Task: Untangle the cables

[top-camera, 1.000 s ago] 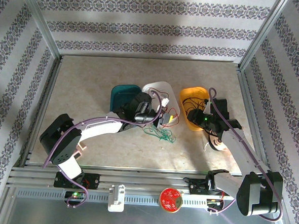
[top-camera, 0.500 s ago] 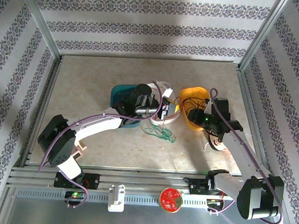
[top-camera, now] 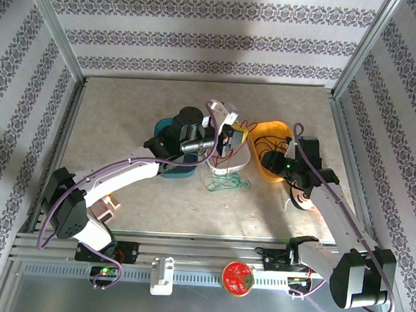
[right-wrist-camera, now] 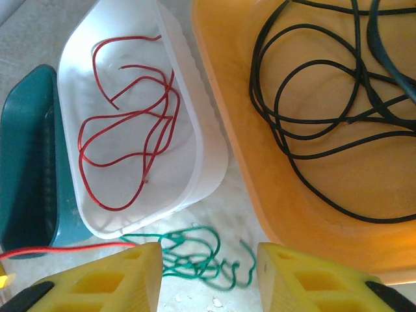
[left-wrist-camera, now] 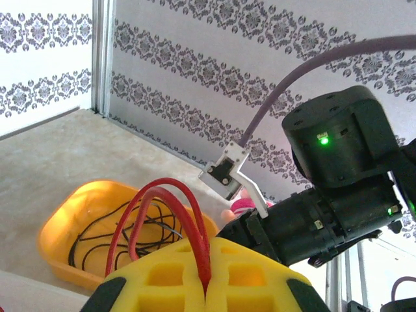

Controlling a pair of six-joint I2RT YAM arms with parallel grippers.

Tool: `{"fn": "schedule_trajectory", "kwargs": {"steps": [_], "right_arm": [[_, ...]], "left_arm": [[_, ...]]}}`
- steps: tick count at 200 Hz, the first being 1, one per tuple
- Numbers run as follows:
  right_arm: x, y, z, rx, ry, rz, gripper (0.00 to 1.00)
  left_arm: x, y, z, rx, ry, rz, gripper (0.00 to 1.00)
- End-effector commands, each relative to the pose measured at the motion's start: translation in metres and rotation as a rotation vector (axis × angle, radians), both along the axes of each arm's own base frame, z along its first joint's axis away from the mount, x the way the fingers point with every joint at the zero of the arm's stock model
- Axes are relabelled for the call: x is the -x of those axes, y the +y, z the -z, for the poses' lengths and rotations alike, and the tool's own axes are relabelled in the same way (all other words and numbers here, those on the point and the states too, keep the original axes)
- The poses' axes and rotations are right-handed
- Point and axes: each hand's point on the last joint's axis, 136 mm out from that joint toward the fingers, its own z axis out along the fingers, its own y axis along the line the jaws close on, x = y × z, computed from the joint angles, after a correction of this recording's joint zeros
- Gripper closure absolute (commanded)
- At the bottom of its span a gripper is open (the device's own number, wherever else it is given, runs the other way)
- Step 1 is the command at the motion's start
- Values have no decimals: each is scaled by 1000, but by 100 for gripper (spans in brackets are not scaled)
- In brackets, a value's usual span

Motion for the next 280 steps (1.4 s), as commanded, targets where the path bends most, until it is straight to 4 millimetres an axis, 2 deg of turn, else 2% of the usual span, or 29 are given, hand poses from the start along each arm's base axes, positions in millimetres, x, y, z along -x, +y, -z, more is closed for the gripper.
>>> {"fn": "schedule_trajectory", "kwargs": {"steps": [1,35,46,104,147,183,225,261,280], "right_arm": [[7,18,1,-5,-1,-99,56],[29,53,39,71,139,-286,57],[32,57,49,123,174,-325,57],[8,75,71,152,220,-367,57],[18,86,97,210,316,-456,58],[35,78,124,335,423,-481,62],[57,68,139,357,504,-477,86],[71,65,140,349,524,-477,87],[73,62,138,364,523,-469,87]], "left_arm": [[-5,4,5,-16,-1,-19,100],[-6,3,12,4,30,-27,100],[-6,3,13,9,38,-29,100],[-2,8,14,2,50,-36,100],[1,11,17,3,60,-48,100],[2,13,13,13,55,-61,100],[0,20,0,31,22,-102,100],[-5,26,-14,43,-22,-142,100],[-17,38,-27,52,-72,-242,100]]}}
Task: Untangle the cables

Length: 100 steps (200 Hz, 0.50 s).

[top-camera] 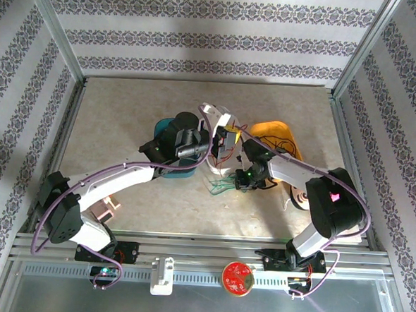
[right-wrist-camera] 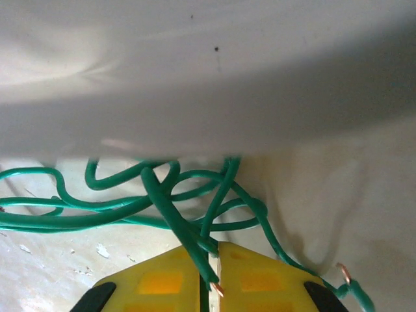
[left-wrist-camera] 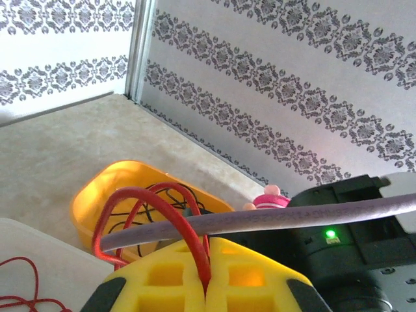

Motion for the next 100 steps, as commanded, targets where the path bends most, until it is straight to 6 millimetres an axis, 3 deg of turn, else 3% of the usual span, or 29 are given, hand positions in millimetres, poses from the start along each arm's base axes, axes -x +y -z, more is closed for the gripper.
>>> {"fn": "schedule_trajectory", "kwargs": {"steps": [1,15,32,67,100], "right_arm": [[31,-18,12,90,98,6,87],[32,-20,10,97,93,13,87],[28,-18,3,76,51,20,85],[12,-18,-30,41,-83,34,84],[6,-16,-54,-60,-151,59,83]], "left_arm": [[-11,17,-40,50,-118,-120,100],[-15,23,-52,76,-161,-160,100],[-13,14,-66,93,-183,-115,100],[-15,1,-90,137,-212,-61,100],[-21,1,-108,153,-252,-54,100]]}}
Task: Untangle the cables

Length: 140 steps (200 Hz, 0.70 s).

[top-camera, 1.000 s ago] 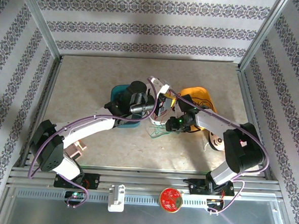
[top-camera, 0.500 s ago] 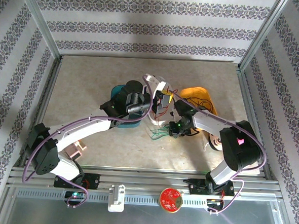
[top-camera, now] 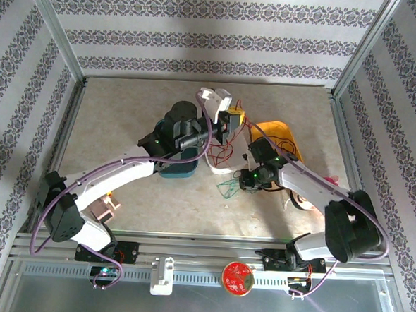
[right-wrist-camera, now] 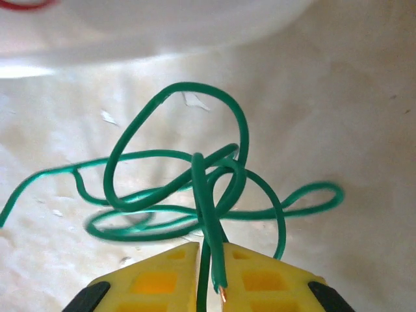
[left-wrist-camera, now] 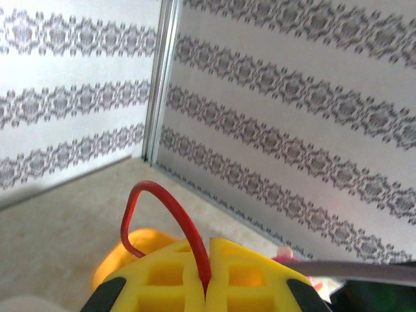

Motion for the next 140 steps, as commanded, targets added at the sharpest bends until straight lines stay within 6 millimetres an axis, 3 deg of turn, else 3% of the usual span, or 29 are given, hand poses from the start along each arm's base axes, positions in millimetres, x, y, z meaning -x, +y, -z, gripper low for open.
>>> {"fn": "schedule_trajectory", "kwargs": {"steps": [1,24,57,83,113,140], "right_arm": [[2,-5,-10,-38,-23,22,83],[2,-3,-15,-72,-30,17,82],[2,2,-19,-98,-40,0,63],[-1,2,-23,-103,-67,0,56],[-12,-7,-43,-97,-183,46,53],[-25,-20,-71,-138,-318,145,51]], "left_arm": [[-5,3,-37,60,-102,4,100],[-3,2,-35,53,-96,19,100],[-1,2,-13,33,-35,27,100],[0,7,5,29,19,9,100],[-1,10,25,13,60,-9,100],[-5,10,14,12,29,-20,100]]}}
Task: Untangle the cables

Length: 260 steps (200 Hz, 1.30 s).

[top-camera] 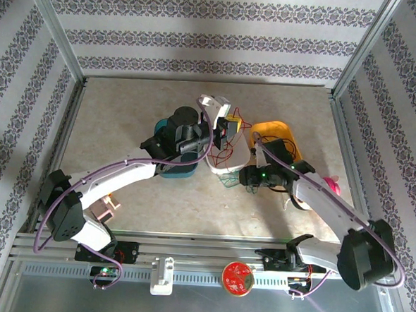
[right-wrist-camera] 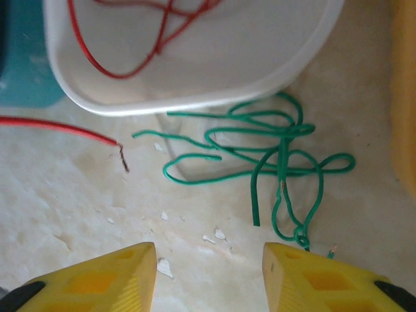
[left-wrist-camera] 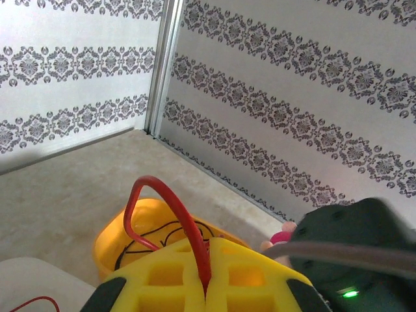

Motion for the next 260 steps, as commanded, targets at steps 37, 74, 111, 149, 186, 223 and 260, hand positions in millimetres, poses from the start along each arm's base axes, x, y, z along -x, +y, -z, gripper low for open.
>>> {"fn": "schedule_trajectory", "kwargs": {"steps": [37,74,111,149,186,223,260], "right_arm": [[-25,-37,-43,-52,-201,210,51],[-22,-47,-40,-57,-198,244,51],[-19,-41,-39,-76,-176,218,50],[-13,-40,-37,-42,-156,180,50],[-4,-39,-24,12,-109,149,51],[-2,-34,-14,25,-69,122,51],[-1,-29,2,59,-3,96,51]], "left_arm": [[-19,13,-51,44,-116,-63,100],[-63,30,-20,-35,-69,-233,100],[-112,25,66,-50,175,-251,100],[-129,10,157,-142,430,-242,100],[-134,28,177,-175,478,-358,69],[-131,28,141,-133,389,-334,28],[-110,31,102,-89,286,-293,15]]}}
